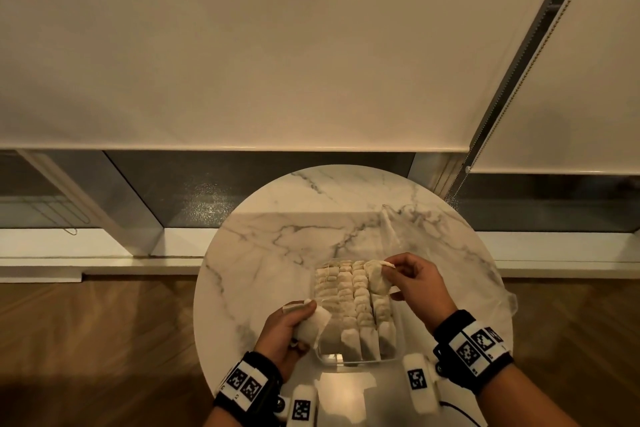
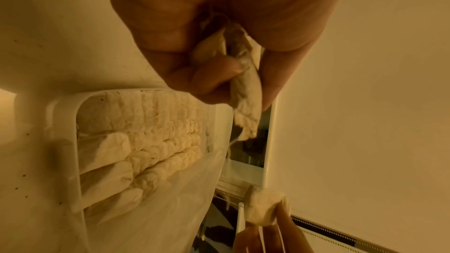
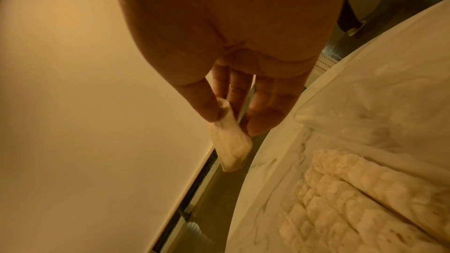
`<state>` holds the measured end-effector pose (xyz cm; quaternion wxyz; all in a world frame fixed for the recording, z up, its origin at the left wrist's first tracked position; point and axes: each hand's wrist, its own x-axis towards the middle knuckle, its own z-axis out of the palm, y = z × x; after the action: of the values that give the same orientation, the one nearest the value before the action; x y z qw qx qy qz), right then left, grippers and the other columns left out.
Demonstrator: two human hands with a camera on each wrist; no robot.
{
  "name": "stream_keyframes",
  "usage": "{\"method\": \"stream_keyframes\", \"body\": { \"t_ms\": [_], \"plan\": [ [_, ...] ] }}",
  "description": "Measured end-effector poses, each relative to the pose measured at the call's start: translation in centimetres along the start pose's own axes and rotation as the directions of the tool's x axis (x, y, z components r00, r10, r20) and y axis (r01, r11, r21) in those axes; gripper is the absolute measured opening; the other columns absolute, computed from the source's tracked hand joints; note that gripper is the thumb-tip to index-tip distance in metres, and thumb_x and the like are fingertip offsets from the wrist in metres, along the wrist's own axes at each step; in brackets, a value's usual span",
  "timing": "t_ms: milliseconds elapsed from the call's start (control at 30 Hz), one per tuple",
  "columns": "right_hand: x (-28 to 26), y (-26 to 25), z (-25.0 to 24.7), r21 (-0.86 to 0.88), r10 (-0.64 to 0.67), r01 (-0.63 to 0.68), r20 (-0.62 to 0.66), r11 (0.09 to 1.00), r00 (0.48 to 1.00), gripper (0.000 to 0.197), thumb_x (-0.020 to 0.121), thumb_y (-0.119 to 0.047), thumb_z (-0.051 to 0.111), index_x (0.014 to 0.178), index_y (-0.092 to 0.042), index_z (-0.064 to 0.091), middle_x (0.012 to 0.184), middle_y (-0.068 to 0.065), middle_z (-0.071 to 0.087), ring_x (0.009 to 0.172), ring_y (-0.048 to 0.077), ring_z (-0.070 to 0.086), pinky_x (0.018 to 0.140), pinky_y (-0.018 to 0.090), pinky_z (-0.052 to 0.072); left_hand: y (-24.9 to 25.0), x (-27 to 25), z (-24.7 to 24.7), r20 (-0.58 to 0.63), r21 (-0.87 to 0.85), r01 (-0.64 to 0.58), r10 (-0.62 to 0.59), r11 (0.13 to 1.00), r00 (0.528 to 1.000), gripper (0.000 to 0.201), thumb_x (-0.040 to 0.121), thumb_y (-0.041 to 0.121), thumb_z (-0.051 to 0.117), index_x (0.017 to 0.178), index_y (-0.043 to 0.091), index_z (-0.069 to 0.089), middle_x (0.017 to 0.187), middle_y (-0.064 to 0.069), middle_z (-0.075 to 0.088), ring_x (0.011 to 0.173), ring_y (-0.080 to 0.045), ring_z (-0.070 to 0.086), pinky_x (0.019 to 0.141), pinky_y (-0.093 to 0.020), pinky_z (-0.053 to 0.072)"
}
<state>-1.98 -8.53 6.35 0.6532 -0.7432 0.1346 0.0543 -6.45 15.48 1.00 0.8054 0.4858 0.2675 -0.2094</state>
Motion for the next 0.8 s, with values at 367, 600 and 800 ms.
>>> {"method": "stream_keyframes", "body": {
  "t_ms": [367,600,800],
  "plan": [
    [1.8,6.3,-1.4,-0.542,0.193,-0.079,0.156,0.837,0.969,0.021,0.085,-0.001,0.066,0.093,-0.019,0.07,0.089,0.006,0.07,0.072,0.018,0.067,0.054,0.024,0.056,0.7,0.6,-1.1,-0.065,-0.07,0.034,-0.039,0.997,0.997,0.009,0.083,0.018,0.068,0.078,0.016,0.062,0.071,-0.005,0.062,0.055,-0.014,0.053,0.039,-0.02,0.032],
    [1.2,8.4,-1.0,-0.819,0.286,0.133,0.34,0.558,0.896,0.027,0.087,-0.005,0.064,0.099,-0.029,0.072,0.098,-0.007,0.066,0.09,0.007,0.061,0.076,0.009,0.043,0.6,0.8,-0.7,-0.096,-0.066,0.051,-0.057,0.997,0.994,0.008,0.084,0.019,0.068,0.08,0.017,0.062,0.071,-0.004,0.062,0.054,-0.013,0.053,0.039,-0.019,0.03],
    [1.3,8.7,-0.7,-0.855,0.304,0.24,0.406,0.459,0.862,0.032,0.089,-0.007,0.058,0.105,-0.032,0.07,0.113,-0.003,0.066,0.093,0.008,0.059,0.078,0.01,0.039,0.3,1.0,-0.6,-0.092,-0.065,0.061,-0.067,0.996,0.994,0.007,0.084,0.02,0.068,0.08,0.017,0.063,0.073,-0.006,0.062,0.056,-0.014,0.052,0.039,-0.019,0.031]
  ]
}}
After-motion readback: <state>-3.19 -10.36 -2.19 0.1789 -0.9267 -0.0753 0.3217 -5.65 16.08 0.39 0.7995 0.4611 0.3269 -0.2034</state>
